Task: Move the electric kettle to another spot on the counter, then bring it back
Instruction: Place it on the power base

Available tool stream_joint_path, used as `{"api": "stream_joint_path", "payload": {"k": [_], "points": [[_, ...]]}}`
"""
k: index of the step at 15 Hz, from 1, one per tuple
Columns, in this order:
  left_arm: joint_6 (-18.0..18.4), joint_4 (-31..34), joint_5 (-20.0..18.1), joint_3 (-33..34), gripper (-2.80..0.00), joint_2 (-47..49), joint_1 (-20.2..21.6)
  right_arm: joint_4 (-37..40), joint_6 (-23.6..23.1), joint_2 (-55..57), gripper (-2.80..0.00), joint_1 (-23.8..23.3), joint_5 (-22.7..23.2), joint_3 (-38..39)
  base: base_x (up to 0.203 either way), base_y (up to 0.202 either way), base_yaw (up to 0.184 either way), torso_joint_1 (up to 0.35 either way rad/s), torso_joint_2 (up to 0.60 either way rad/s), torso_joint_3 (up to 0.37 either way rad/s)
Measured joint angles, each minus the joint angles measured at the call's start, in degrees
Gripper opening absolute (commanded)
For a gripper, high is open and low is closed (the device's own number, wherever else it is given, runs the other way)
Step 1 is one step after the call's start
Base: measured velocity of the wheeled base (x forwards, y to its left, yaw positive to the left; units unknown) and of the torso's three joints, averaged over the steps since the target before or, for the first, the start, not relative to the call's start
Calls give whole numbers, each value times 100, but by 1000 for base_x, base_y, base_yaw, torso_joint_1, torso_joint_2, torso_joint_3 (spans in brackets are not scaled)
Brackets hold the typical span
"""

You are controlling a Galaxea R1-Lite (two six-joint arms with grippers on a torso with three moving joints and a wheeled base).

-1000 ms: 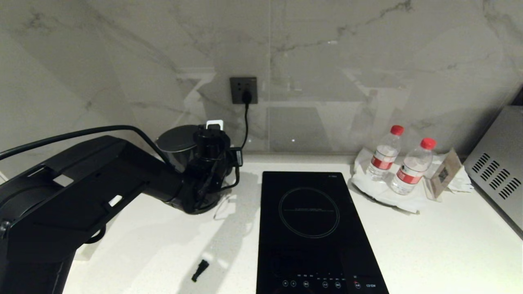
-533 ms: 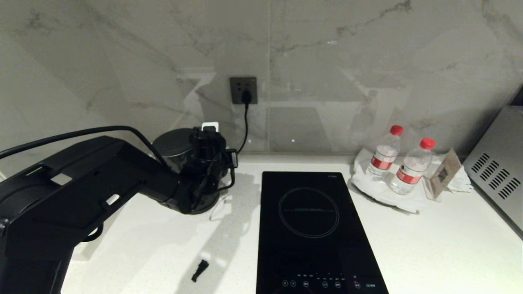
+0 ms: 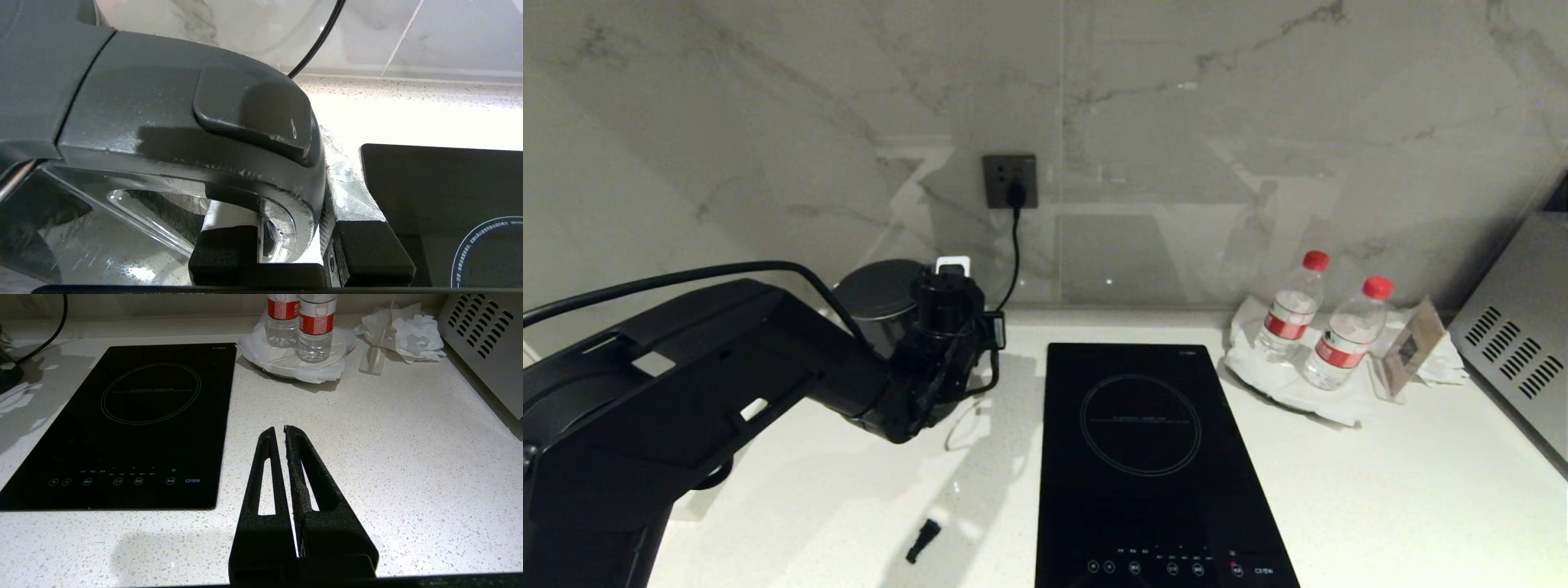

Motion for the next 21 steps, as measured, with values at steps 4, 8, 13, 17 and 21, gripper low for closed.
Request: {"api": "stream_joint_path", "payload": {"k": [4,8,13,17,21], "points": [[0,16,38,-23,0,4,-76,0,0,0,-280,0,1,0,0,0,0,0,0,0],[32,20,138,6,0,-40,-149,2,3,0,-280,0,-2,0,0,0,0,0,0,0],[35,28,131,171,0,-153,-216,2,3,0,-280,0,-2,0,0,0,0,0,0,0],[35,10,132,400,0,-194,-253,0,0,0,-280,0,-1,0,0,0,0,0,0,0],[16,2,116,668,0,-340,-260,2,2,0,-280,0,-2,0,0,0,0,0,0,0]]}}
